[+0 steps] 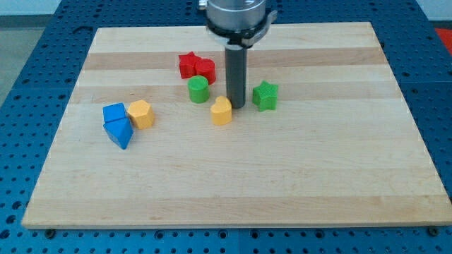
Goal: Push the yellow heart closer to the blue triangle
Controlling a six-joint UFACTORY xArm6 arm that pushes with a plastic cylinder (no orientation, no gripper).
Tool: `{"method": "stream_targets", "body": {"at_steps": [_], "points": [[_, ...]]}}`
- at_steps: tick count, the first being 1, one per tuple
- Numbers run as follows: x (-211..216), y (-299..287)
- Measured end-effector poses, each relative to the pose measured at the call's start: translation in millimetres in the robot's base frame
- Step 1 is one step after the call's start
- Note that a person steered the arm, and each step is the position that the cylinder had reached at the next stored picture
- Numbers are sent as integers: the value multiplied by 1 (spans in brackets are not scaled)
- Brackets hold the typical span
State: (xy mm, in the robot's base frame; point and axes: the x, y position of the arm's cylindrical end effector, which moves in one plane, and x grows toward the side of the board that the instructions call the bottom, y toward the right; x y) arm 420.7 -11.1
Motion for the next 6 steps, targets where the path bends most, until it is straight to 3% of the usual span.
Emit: {"method": "stream_targets", "body": {"at_steps": [1, 3, 4, 6], "points": [[13, -21], [7, 6], [24, -4], [41, -90]]}}
